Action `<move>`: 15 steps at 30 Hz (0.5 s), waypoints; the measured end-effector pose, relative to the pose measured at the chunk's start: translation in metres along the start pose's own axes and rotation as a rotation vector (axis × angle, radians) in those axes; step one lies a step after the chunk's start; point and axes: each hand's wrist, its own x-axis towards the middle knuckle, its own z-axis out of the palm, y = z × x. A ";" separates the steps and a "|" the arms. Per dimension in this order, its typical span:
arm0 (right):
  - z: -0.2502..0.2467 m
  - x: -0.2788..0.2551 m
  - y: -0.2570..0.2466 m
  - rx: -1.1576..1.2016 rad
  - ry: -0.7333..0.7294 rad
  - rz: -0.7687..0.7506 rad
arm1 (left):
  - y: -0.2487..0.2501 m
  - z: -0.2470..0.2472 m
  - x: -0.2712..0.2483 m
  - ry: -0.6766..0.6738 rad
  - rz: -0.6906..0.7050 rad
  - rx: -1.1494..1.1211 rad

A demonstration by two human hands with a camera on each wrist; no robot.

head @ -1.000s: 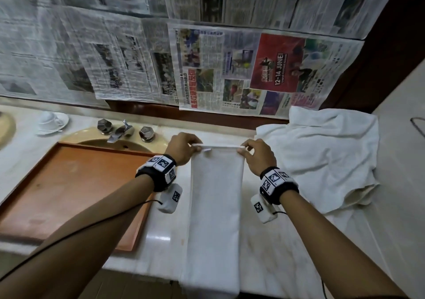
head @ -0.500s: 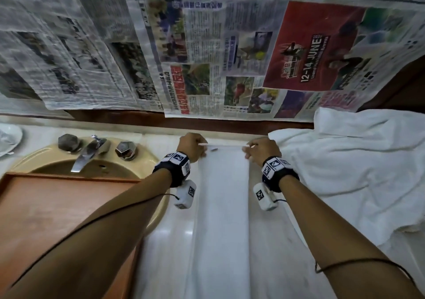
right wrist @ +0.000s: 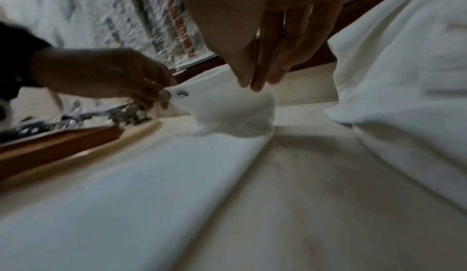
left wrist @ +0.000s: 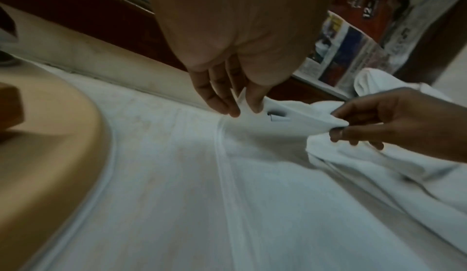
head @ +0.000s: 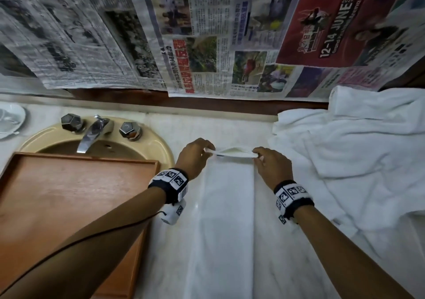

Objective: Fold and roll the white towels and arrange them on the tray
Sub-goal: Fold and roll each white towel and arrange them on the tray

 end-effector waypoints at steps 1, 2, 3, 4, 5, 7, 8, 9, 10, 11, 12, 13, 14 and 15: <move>0.003 -0.010 0.000 -0.024 -0.002 -0.041 | 0.000 0.003 -0.009 -0.004 0.001 0.030; 0.007 -0.019 0.001 -0.043 -0.011 -0.075 | 0.000 0.006 -0.017 -0.012 -0.003 0.062; 0.012 -0.028 0.003 -0.056 -0.036 -0.100 | -0.001 0.009 -0.024 -0.023 -0.011 0.096; 0.019 -0.037 0.005 -0.073 -0.075 -0.121 | -0.001 0.011 -0.031 -0.044 -0.022 0.133; 0.026 -0.043 0.006 -0.093 -0.117 -0.124 | -0.003 0.014 -0.036 -0.083 -0.027 0.176; 0.033 -0.055 0.004 -0.128 -0.195 -0.079 | -0.003 0.019 -0.046 -0.182 -0.008 0.298; 0.034 -0.058 0.002 -0.136 -0.218 -0.048 | -0.005 0.022 -0.050 -0.212 0.003 0.363; 0.034 -0.061 -0.001 -0.139 -0.232 -0.026 | -0.007 0.026 -0.053 -0.218 0.013 0.402; 0.033 -0.064 -0.006 -0.136 -0.233 -0.024 | -0.008 0.029 -0.056 -0.205 0.027 0.410; 0.033 -0.066 -0.011 -0.123 -0.238 -0.049 | -0.009 0.032 -0.059 -0.176 0.050 0.396; 0.033 -0.069 -0.016 -0.102 -0.248 -0.095 | -0.009 0.036 -0.061 -0.147 0.085 0.375; 0.036 -0.072 -0.019 -0.085 -0.270 -0.152 | -0.010 0.042 -0.063 -0.150 0.126 0.357; 0.040 -0.075 -0.019 -0.087 -0.310 -0.206 | -0.012 0.048 -0.064 -0.173 0.173 0.352; 0.044 -0.078 -0.018 -0.108 -0.374 -0.234 | -0.015 0.054 -0.066 -0.214 0.209 0.374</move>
